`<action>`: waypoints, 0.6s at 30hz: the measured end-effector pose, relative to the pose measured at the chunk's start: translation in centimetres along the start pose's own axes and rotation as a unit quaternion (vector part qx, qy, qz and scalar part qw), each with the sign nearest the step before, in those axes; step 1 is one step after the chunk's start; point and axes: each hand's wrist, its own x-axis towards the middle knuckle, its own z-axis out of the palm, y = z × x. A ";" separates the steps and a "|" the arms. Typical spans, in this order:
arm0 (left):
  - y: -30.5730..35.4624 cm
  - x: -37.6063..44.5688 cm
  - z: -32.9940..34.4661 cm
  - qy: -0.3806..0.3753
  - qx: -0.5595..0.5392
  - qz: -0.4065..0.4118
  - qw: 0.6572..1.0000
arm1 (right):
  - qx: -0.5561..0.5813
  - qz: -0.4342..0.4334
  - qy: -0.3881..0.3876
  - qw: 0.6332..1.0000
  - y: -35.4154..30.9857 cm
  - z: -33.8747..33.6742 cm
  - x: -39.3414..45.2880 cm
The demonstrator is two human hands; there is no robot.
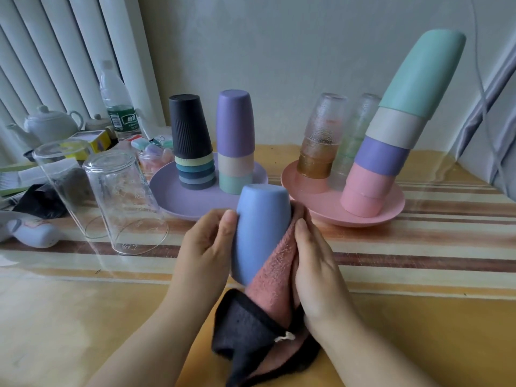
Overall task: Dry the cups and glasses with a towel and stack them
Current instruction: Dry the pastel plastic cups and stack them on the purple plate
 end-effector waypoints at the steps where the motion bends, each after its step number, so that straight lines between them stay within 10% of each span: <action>1: 0.0 -0.2 0.1 -0.020 0.018 0.013 1.000 | -0.004 -0.006 0.000 1.000 -0.4 0.0 -0.2; 18: 1.9 -0.3 -2.5 -0.304 -0.107 -0.313 0.894 | 0.031 -0.108 -0.073 0.991 -3.1 -1.0 -0.9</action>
